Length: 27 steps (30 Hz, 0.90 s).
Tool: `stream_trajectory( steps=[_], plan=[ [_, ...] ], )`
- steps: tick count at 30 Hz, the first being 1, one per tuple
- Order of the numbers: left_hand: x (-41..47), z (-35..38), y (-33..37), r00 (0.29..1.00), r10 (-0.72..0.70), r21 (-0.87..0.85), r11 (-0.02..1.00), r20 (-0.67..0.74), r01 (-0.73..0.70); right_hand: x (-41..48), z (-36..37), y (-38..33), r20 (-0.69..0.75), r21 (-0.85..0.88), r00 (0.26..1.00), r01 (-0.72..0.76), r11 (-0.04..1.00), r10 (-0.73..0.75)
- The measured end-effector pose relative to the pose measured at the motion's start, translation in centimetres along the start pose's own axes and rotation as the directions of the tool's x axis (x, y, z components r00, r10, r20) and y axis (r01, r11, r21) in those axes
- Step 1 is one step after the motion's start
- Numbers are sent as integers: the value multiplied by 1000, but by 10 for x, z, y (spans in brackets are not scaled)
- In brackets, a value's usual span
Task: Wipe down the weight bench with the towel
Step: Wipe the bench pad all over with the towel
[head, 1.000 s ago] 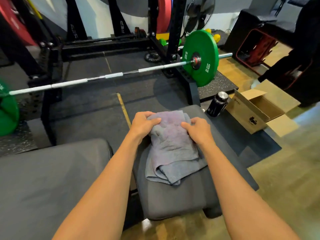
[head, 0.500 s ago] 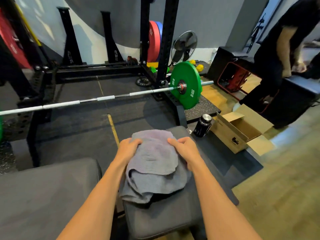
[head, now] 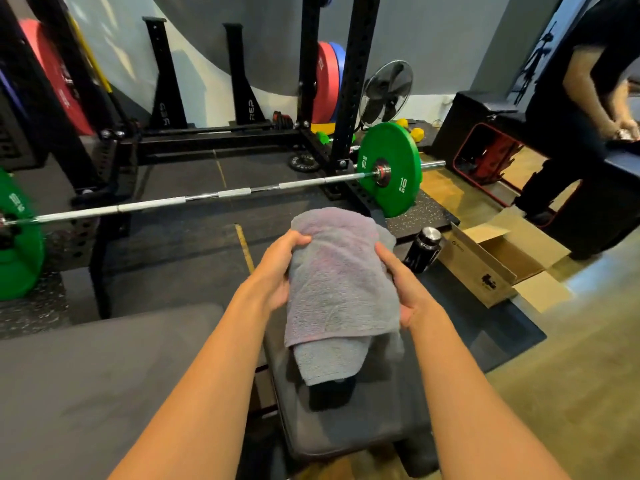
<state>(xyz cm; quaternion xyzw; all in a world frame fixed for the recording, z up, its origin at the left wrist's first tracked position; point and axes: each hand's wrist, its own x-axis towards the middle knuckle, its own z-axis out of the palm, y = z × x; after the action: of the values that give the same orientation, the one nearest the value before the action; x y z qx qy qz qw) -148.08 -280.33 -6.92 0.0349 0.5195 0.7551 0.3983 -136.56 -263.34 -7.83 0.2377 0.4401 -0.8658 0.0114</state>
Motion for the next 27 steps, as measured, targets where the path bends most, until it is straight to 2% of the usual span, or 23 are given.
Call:
stream_trajectory(
  steps=[2,5,8,10,12,14,16,18,20,21,22,24,25,26,27],
  plan=[
    [9,-13,-16,987,51,177,984,-151,-23,7,-4,4,-84,-141,996,18,990,-30],
    [16,-34,-48,963,55,416,907,-264,62,13,-7,14,-333,-495,940,-104,863,-78],
    [18,-43,-66,959,8,525,838,-283,148,15,-6,21,-359,-616,931,-180,767,-70],
    [21,-43,-64,954,33,545,827,-297,141,18,2,19,-335,-653,939,-174,737,-75],
    [21,-36,-50,950,127,549,834,-287,55,21,9,12,-333,-651,924,-82,754,-187],
    [18,-24,-25,927,295,514,846,-232,-141,22,16,-5,-315,-583,887,98,807,-336],
    [6,-10,4,897,427,447,828,-115,-337,19,17,-25,-280,-474,836,307,825,-472],
    [-10,-3,27,865,500,481,747,48,-458,6,13,-40,-165,-478,820,420,771,-549],
    [-24,-10,30,864,439,574,652,248,-496,-17,-2,-44,-27,-598,870,381,706,-492],
    [-29,-17,21,875,344,630,607,341,-484,-28,-14,-42,35,-692,916,311,651,-400],
    [-33,-24,8,885,211,695,555,414,-457,-39,-25,-41,68,-791,960,218,571,-271],
    [-39,-35,-26,875,-142,832,410,464,-374,-54,-37,-35,-2,-932,997,26,361,-77],
    [-42,-38,-40,854,-264,869,351,449,-349,-55,-38,-32,-47,-957,995,-19,289,-91],
    [-44,-40,-47,855,-304,885,343,420,-313,-52,-33,-27,-76,-965,979,-26,260,-187],
    [-45,-41,-48,883,-266,876,407,386,-260,-45,-24,-21,-71,-970,950,5,242,-304]
  ],
)
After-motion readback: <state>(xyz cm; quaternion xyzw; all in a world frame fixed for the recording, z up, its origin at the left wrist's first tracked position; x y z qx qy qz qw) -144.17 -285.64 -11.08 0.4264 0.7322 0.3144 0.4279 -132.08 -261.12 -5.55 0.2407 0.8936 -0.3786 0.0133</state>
